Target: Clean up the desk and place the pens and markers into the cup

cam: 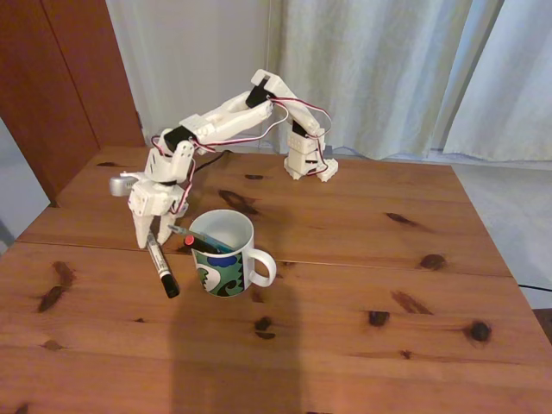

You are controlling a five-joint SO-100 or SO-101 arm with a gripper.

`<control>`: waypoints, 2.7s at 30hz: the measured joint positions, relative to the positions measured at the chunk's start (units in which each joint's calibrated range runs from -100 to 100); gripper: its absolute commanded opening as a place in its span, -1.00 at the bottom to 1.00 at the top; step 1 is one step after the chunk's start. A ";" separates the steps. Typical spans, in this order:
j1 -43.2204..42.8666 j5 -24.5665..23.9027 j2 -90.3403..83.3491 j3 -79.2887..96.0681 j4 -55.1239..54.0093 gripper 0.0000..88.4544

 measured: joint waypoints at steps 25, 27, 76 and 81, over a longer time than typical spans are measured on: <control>2.13 4.64 4.83 -6.62 0.08 -0.65; 2.13 4.64 4.92 -6.96 1.58 -0.65; 4.03 1.61 22.37 -43.23 20.57 -0.65; 4.62 1.61 22.46 -43.23 20.57 -0.65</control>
